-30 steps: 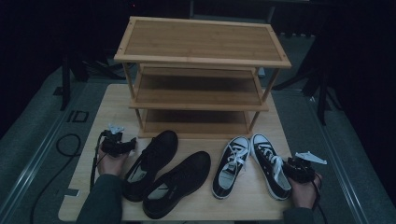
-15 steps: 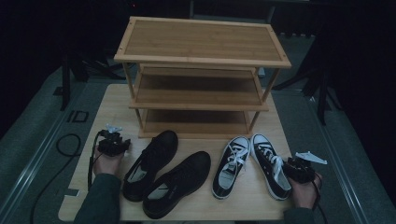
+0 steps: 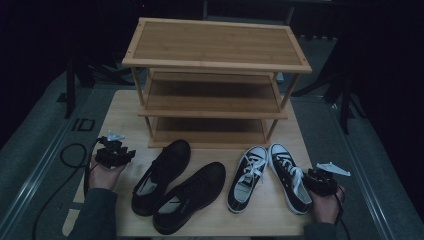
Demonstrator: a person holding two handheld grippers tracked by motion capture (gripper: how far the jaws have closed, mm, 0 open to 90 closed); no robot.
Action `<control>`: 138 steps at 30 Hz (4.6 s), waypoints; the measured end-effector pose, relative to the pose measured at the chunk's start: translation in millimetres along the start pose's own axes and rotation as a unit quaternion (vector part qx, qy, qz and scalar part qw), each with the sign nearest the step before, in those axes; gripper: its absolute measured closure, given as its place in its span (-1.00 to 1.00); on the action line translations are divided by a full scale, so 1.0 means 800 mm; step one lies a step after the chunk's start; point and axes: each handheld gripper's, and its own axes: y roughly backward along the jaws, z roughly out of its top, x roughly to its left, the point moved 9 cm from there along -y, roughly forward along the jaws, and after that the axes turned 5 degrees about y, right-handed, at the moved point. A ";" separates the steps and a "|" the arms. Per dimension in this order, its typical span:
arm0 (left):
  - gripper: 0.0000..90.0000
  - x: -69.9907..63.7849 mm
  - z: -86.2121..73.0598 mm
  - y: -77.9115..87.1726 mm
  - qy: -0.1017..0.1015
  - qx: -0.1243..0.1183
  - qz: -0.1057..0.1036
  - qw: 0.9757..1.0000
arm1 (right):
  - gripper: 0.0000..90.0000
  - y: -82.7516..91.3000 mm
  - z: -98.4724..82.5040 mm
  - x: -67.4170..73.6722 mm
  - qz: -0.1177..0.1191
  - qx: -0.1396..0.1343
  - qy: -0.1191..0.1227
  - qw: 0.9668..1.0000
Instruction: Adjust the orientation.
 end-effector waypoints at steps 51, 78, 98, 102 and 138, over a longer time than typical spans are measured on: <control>0.37 -0.101 0.015 0.082 -0.118 0.049 -0.062 0.990 | 0.23 0.000 0.000 0.000 -0.001 0.000 -0.003 1.000; 0.38 -0.119 0.004 0.084 -0.150 0.097 -0.072 0.981 | 0.23 0.000 0.000 0.000 -0.001 0.000 -0.003 1.000; 0.42 -0.120 -0.009 0.053 -0.156 0.142 -0.058 0.976 | 0.21 0.000 0.000 0.000 -0.001 0.000 -0.005 1.000; 0.43 -0.119 -0.013 0.044 -0.151 0.156 -0.057 0.975 | 0.21 0.000 0.000 0.000 -0.001 0.000 -0.005 1.000; 0.97 -0.106 0.008 0.036 -0.139 0.136 -0.039 0.980 | 0.20 0.000 0.000 -0.001 -0.001 -0.001 -0.005 1.000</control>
